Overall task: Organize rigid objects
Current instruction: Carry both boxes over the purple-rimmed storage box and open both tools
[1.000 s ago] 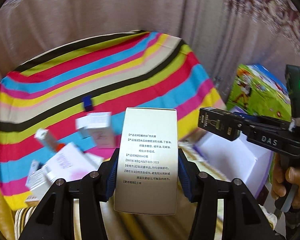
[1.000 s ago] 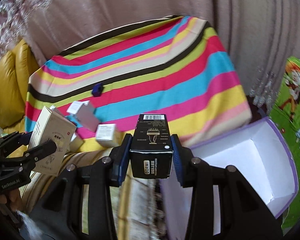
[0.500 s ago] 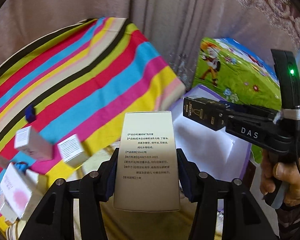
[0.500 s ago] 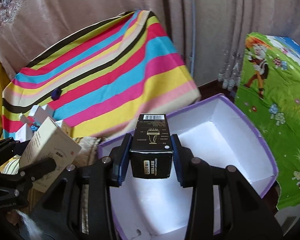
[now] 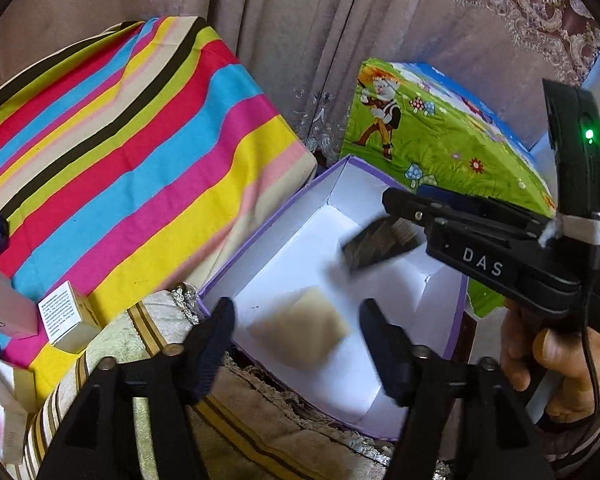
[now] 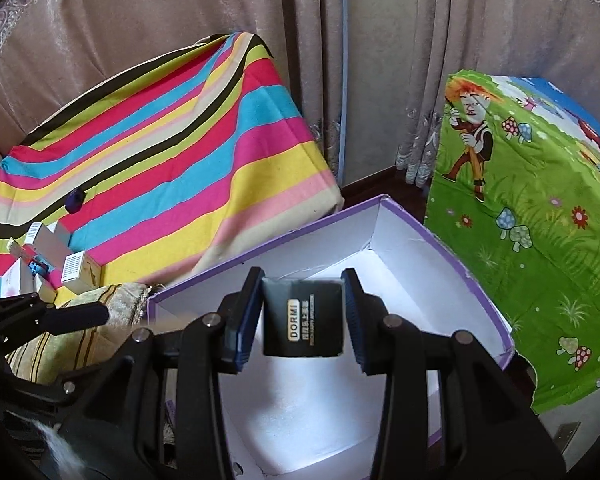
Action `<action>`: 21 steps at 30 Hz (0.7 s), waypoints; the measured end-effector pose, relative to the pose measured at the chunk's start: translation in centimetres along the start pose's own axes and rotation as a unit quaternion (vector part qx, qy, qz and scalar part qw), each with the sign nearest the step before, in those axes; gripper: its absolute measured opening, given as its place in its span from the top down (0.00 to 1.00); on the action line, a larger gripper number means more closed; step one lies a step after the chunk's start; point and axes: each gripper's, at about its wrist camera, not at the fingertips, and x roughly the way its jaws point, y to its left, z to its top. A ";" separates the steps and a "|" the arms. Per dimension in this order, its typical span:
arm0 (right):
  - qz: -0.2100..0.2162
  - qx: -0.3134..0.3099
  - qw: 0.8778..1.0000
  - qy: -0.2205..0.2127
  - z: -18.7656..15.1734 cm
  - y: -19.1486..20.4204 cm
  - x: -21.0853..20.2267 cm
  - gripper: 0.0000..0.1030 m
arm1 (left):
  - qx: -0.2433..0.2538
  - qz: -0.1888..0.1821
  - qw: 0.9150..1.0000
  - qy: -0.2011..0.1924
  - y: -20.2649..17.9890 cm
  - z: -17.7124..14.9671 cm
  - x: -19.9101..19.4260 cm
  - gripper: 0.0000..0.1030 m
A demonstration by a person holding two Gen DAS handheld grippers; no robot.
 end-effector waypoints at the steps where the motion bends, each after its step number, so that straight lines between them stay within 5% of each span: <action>1: -0.001 0.000 1.000 -0.001 0.0 0.0 0.0 0.50 | -0.004 0.000 1.000 -0.005 0.1 0.0 -0.3 0.28; 3: -0.004 -0.003 1.000 -0.006 0.2 0.1 0.0 0.34 | -0.011 0.004 1.000 -0.014 0.5 0.1 -0.7 0.26; 6: -0.005 -0.011 1.000 -0.017 0.2 0.6 -0.4 0.23 | -0.021 0.013 0.999 -0.023 1.2 0.0 -1.3 0.25; 21: -0.037 -0.045 0.996 -0.064 0.6 4.5 -2.0 0.14 | -0.085 0.084 0.989 -0.092 5.9 -2.8 -6.7 0.25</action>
